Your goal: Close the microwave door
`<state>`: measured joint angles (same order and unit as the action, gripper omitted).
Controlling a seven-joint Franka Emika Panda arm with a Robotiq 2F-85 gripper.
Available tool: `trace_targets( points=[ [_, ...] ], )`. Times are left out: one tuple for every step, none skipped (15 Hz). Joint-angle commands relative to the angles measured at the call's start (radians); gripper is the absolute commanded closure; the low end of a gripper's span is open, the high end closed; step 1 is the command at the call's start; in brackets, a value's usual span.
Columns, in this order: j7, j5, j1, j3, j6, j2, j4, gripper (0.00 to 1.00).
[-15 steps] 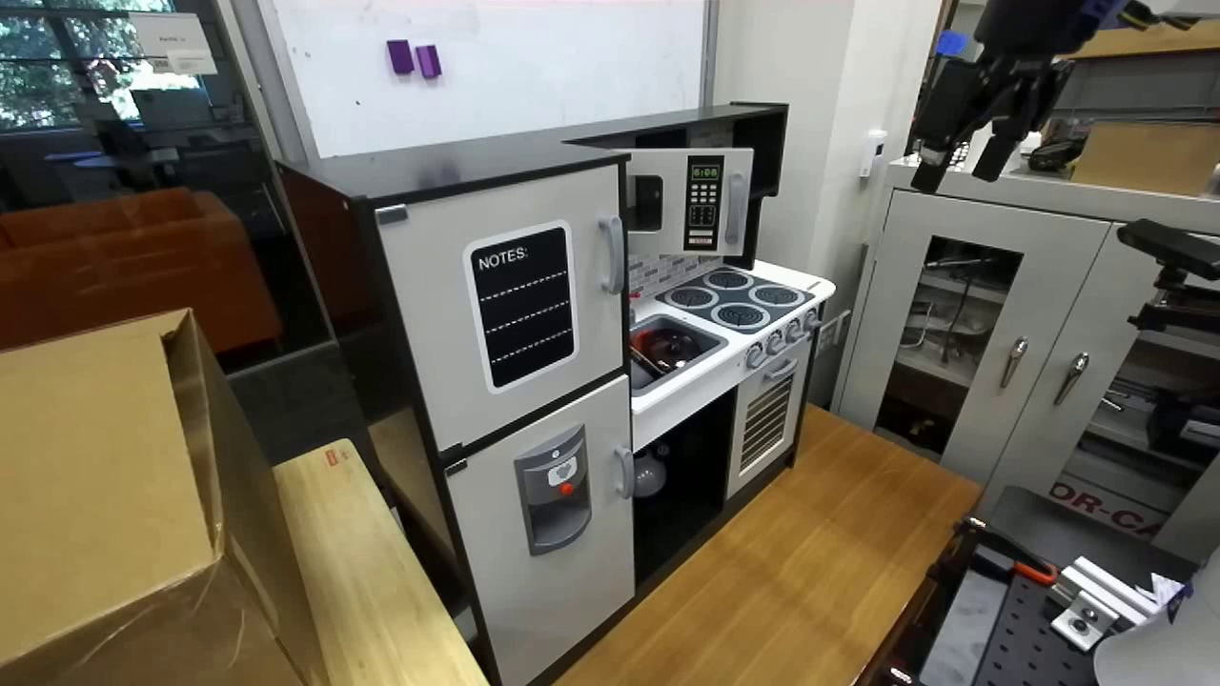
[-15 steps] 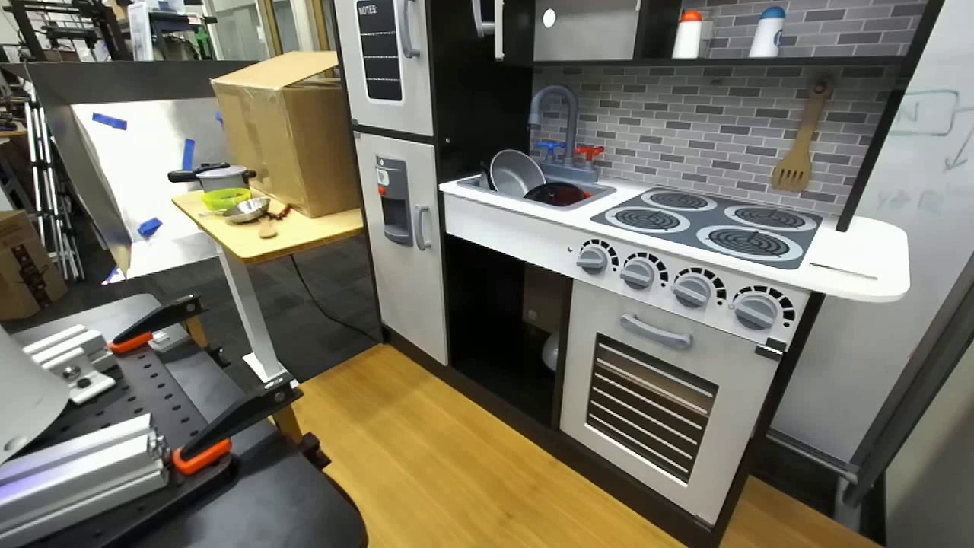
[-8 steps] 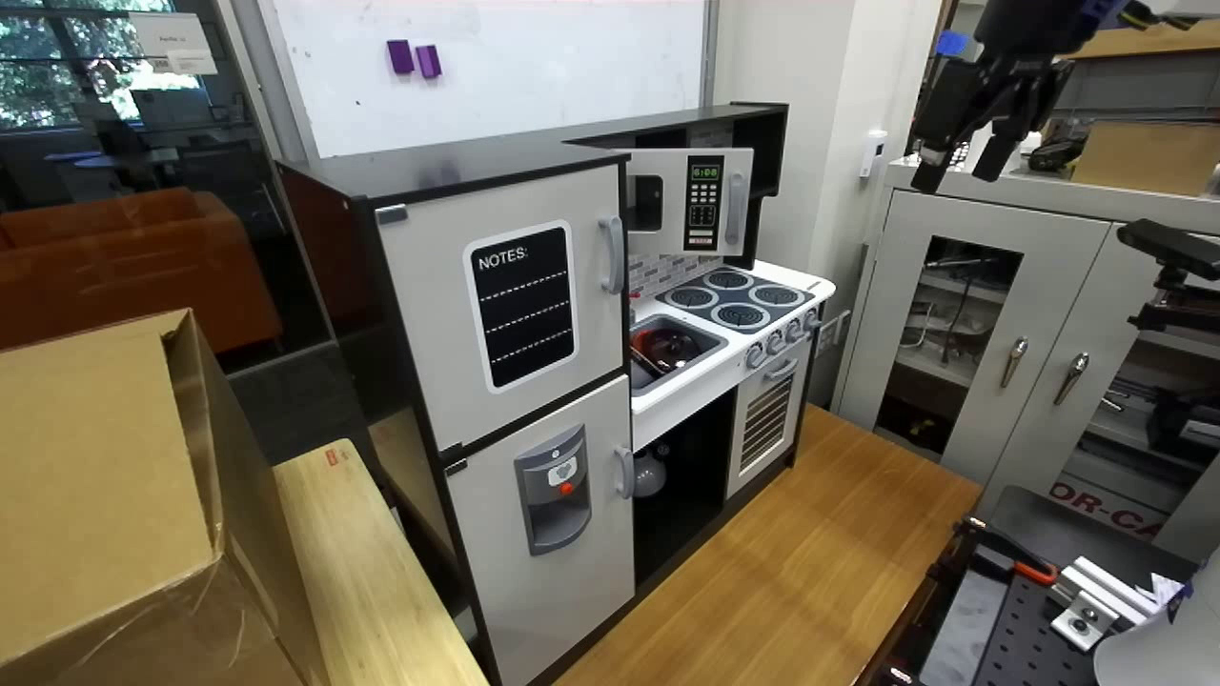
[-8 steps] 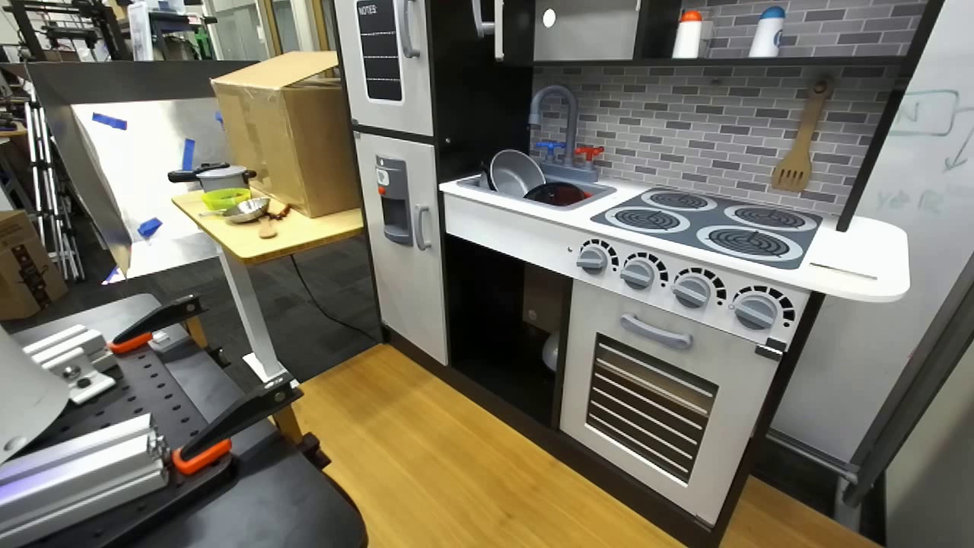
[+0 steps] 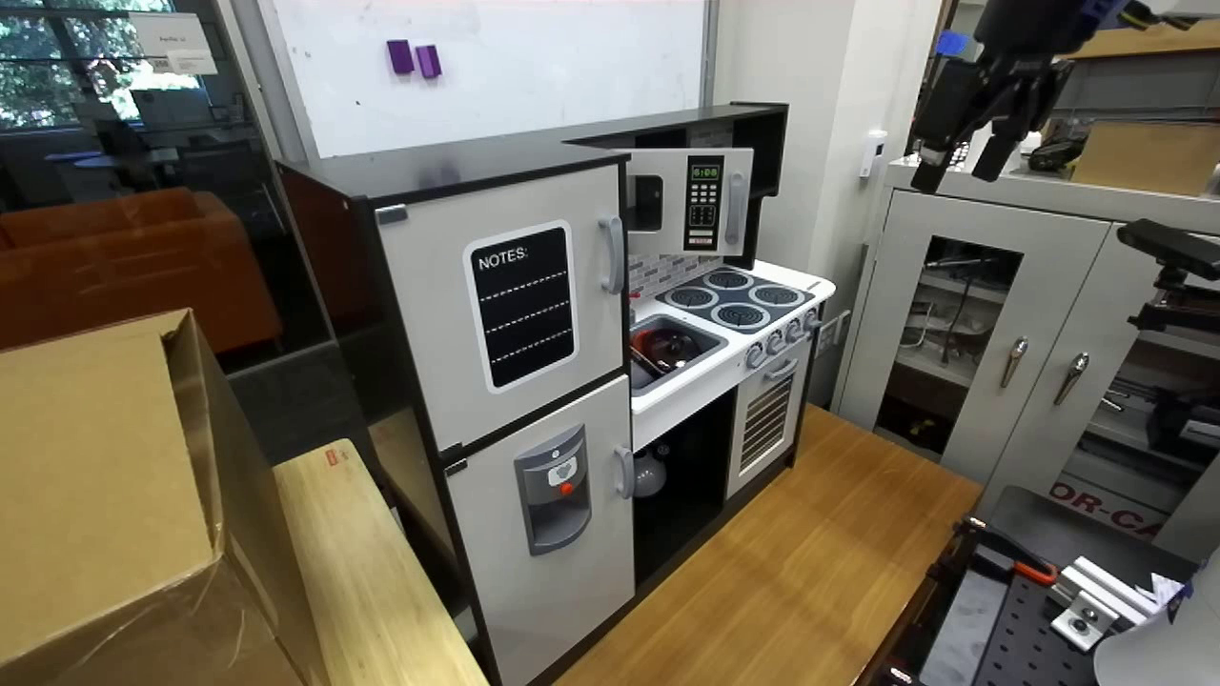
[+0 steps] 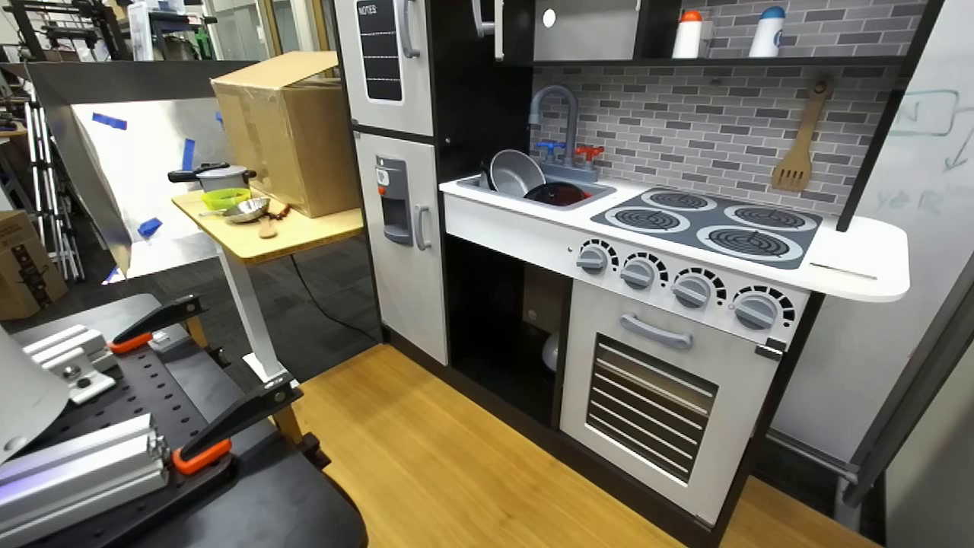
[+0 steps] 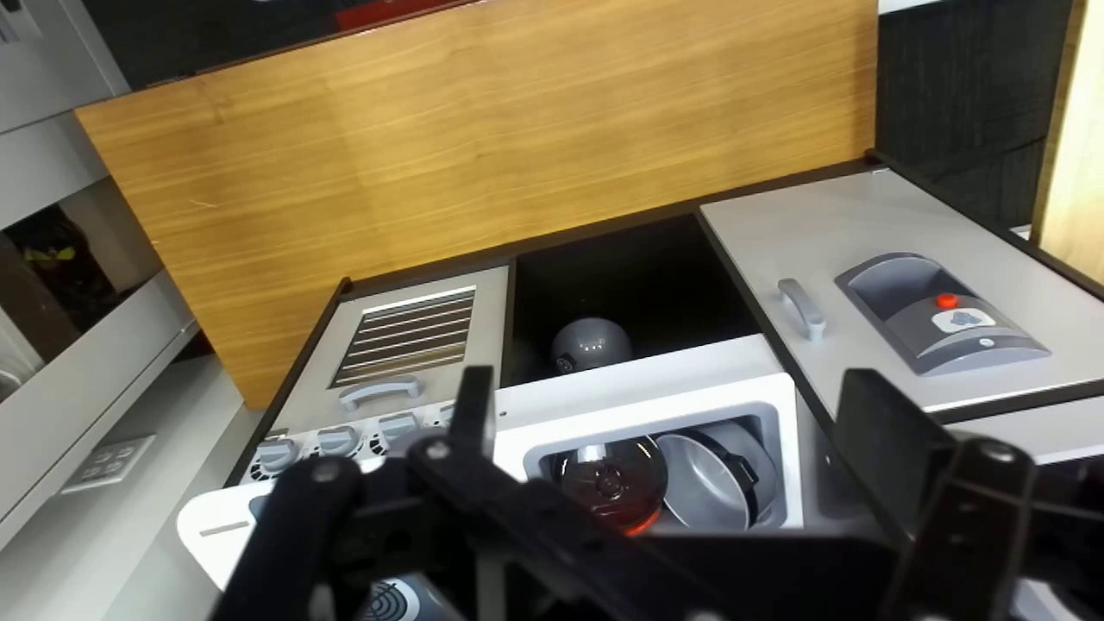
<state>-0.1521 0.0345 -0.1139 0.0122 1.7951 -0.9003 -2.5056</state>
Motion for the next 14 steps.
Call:
trace_targets(
  points=[
    [0.026, -0.002, 0.017, 0.004, 0.060, -0.012, -0.019, 0.00],
    [0.040, 0.001, 0.027, 0.004, 0.088, -0.013, -0.024, 0.00],
    [0.053, 0.002, 0.034, 0.003, 0.113, -0.013, -0.030, 0.00],
    [0.063, 0.004, 0.042, 0.001, 0.141, -0.013, -0.039, 0.00],
    [0.072, 0.005, 0.049, 0.000, 0.166, -0.013, -0.047, 0.00],
    [0.076, 0.005, 0.054, -0.002, 0.192, -0.013, -0.060, 0.00],
    [0.080, 0.005, 0.058, -0.002, 0.212, -0.014, -0.071, 0.00],
    [0.077, 0.003, 0.059, -0.003, 0.254, -0.020, -0.096, 0.00],
    [0.079, 0.007, 0.059, -0.005, 0.281, -0.021, -0.113, 0.00],
    [0.073, 0.008, 0.057, -0.008, 0.309, -0.018, -0.131, 0.00],
    [0.066, 0.010, 0.052, -0.012, 0.334, -0.012, -0.145, 0.00],
    [0.055, 0.031, 0.038, -0.027, 0.381, -0.007, -0.163, 0.00],
    [0.058, 0.053, 0.031, -0.036, 0.427, -0.001, -0.179, 0.00],
    [0.048, 0.061, 0.031, -0.042, 0.465, 0.019, -0.182, 0.00]
  ],
)
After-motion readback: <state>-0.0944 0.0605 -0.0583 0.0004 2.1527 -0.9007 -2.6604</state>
